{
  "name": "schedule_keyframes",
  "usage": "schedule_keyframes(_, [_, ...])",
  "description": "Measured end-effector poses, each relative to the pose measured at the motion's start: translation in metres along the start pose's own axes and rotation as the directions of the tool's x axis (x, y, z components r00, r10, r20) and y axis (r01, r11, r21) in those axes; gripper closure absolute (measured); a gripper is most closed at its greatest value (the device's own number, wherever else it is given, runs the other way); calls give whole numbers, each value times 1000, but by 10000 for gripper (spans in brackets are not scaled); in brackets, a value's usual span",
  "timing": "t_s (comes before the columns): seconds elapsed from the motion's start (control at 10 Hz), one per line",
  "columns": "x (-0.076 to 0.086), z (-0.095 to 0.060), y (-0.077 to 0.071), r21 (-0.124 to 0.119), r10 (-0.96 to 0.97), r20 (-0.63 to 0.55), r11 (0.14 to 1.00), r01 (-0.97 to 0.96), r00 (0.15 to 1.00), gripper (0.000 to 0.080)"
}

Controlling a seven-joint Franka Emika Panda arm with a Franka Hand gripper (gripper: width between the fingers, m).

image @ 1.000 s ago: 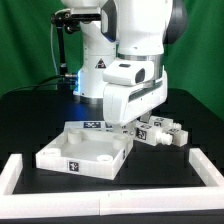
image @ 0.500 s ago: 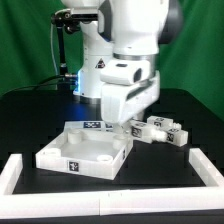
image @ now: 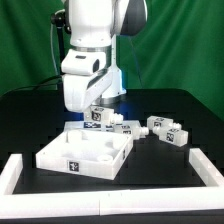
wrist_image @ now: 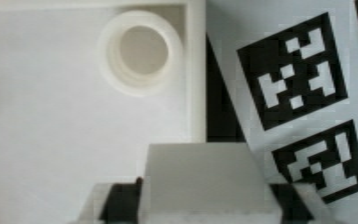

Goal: Assemble one leg

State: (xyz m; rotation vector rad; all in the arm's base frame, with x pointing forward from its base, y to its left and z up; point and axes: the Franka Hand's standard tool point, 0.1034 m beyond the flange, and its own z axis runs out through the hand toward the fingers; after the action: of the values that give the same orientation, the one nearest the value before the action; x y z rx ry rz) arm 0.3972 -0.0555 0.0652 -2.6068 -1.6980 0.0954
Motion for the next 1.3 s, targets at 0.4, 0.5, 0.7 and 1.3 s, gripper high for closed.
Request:
schedule_keyframes(0.4, [-5, 1, -2, 4, -19, 2, 1000, 18, 1000, 509])
schedule_keyframes(0.5, [-26, 3, -11, 18, -105, 4, 994, 105, 995, 509])
schedule_keyframes(0.7, [-82, 13, -27, 58, -190, -4, 980, 190, 982, 509])
schedule_keyframes(1.3, [-162, 51, 11, 77, -307, -42, 948, 309, 951, 509])
